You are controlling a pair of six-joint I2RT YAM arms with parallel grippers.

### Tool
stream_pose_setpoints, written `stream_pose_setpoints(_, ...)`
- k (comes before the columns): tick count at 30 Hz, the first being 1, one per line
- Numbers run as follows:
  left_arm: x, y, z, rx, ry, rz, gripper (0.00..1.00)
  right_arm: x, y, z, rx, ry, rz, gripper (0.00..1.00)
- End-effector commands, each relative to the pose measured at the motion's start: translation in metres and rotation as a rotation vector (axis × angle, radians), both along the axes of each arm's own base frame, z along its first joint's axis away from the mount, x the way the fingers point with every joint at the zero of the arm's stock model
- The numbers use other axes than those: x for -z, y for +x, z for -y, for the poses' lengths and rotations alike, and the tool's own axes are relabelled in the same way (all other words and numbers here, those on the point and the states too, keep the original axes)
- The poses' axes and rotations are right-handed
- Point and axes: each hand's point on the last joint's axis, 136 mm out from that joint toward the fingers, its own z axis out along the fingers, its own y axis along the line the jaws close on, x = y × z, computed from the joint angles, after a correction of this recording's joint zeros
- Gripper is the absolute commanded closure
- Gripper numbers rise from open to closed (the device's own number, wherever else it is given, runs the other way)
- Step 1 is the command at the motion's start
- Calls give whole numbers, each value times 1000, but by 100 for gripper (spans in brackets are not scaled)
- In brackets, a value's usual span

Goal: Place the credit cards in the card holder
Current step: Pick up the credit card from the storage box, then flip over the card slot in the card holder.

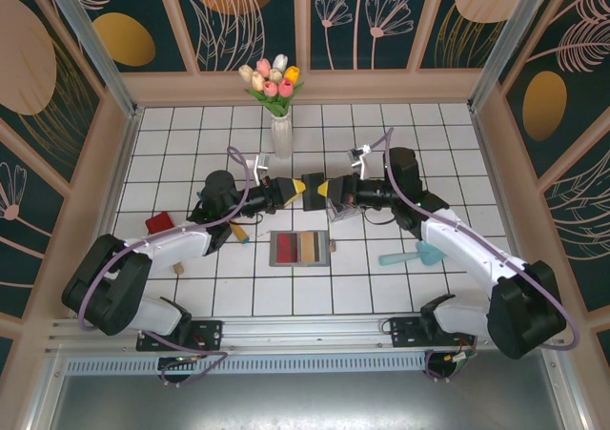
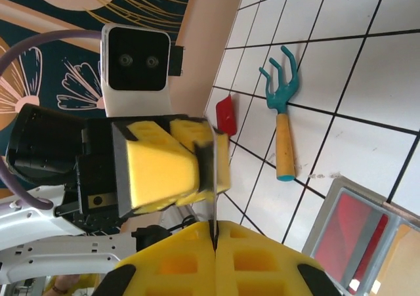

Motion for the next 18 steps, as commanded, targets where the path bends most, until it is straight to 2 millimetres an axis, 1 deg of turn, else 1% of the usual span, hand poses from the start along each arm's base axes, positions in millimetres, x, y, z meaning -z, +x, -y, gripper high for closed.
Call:
stream_pose_setpoints(1,24,4,-9,-57,108,-35,52,17,-3,9,65,-69,-20,97)
stream_pose_setpoints(3,60,4,-23,-117,261,-101,42,41,-6,11,114,-180,-46,98)
stream_pose_setpoints(4,77,5,-36,-170,356,-127,39,55,-9,11,148,-259,-51,98)
stream_pose_setpoints(5,96,3,-49,-208,454,-151,39,70,-13,11,169,-338,-61,98)
stream_pose_setpoints(6,110,-2,-59,-227,520,-175,39,83,-17,11,186,-400,-74,98)
stream_pose_setpoints(8,133,-12,-80,-262,642,-208,36,112,-26,15,229,-529,-116,99)
stream_pose_setpoints(10,148,-21,-94,-274,713,-232,35,132,-35,18,251,-623,-125,99)
stream_pose_setpoints(12,160,-31,-104,-277,765,-255,34,145,-40,24,280,-704,-131,100)
stream_pose_setpoints(15,170,-40,-110,-268,794,-273,33,156,-41,38,334,-781,-129,100)
stream_pose_setpoints(18,175,-44,-110,-253,797,-283,33,160,-42,37,331,-775,-132,100)
